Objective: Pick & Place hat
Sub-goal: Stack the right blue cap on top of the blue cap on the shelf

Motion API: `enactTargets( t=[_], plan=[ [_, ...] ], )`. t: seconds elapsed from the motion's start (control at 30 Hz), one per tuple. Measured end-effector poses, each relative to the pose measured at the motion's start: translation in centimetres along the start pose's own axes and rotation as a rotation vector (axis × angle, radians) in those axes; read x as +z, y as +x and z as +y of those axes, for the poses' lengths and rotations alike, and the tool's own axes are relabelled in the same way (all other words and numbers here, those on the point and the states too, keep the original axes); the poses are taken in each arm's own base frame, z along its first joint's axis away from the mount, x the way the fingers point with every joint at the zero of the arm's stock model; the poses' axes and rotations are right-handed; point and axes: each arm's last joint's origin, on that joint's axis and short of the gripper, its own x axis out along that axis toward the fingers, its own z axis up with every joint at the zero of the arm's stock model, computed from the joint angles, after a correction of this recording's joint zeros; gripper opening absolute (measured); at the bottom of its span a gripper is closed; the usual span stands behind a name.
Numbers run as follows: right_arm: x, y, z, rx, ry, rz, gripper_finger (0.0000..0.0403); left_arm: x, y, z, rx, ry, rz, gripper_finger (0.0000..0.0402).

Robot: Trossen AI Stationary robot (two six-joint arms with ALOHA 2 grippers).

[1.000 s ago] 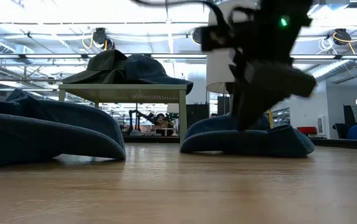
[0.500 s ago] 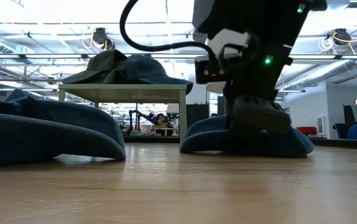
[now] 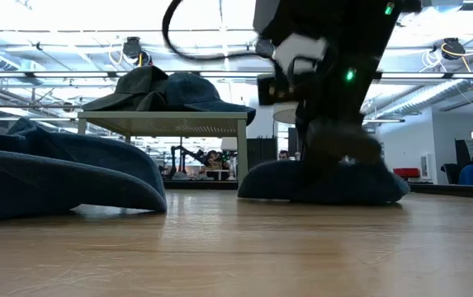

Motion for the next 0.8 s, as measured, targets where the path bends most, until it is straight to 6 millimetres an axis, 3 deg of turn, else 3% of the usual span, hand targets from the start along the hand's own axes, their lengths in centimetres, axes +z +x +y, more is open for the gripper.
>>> enactTargets(
  t=[0.07, 0.17, 0.33, 0.57, 0.8],
  plan=[
    [0.0, -1.3, -0.2, 0.015, 0.022, -0.028, 0.0006, 0.0, 0.0, 0.0, 0.0, 0.011, 0.0, 0.0279],
    [0.1, -4.7, -1.1, 0.053, 0.081, -0.122, 0.0006, 0.0, 0.0, 0.0, -0.003, 0.035, 0.002, 0.0273],
    [-0.6, -12.3, -3.9, 0.182, 0.211, -0.338, 0.0004, 0.0, 0.0, 0.0, -0.001, 0.08, 0.001, 0.0264],
    [-2.4, -22.6, -8.9, 0.257, 0.387, -0.83, 0.0004, 0.1, 0.0, 0.1, 0.05, 0.105, -0.023, 0.0264],
    [-4.0, -29.0, -13.6, 0.171, 0.344, -1.217, 0.0004, 0.1, -0.2, 0.1, 0.046, 0.063, -0.026, 0.0267]
  ],
)
